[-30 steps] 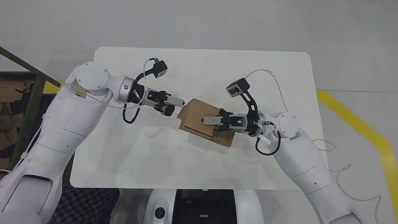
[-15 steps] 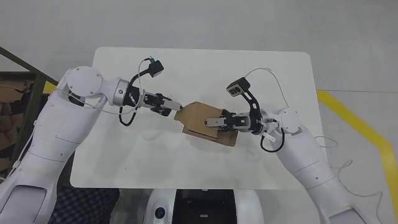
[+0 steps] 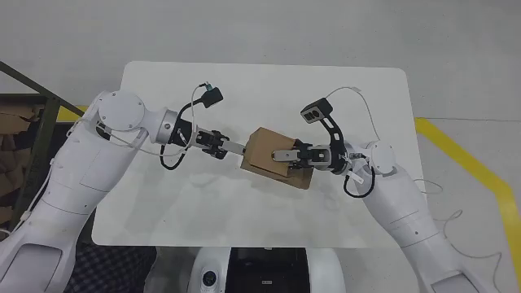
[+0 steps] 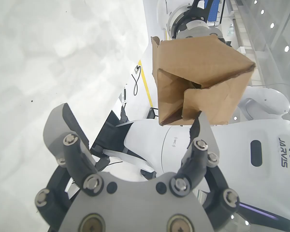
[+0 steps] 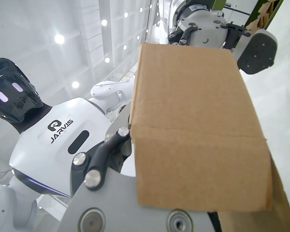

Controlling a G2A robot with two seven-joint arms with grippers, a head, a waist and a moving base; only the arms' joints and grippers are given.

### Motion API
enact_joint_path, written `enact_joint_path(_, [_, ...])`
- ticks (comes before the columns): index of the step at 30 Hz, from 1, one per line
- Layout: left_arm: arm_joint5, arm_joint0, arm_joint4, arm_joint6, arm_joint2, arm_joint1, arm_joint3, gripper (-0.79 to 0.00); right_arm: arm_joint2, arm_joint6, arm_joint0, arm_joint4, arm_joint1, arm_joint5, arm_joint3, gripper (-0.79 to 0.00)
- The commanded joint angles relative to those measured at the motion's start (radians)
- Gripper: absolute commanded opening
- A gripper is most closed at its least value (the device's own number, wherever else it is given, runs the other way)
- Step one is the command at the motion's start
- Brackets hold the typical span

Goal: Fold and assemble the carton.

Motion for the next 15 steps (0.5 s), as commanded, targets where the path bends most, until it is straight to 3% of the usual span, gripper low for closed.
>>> enact_joint_path(1, [0.001, -0.011, 0.000, 0.002, 0.017, -0.004, 0.005, 0.000, -0.002, 0.001, -0.001, -0.001, -0.001, 0.000, -0.004, -0.785])
enact_joint_path(15, [-0.001, -0.066, -0.007, 0.002, 0.076, -0.021, 0.020, 0.000, -0.009, 0.006, -0.002, -0.003, -0.004, 0.001, -0.005, -0.785])
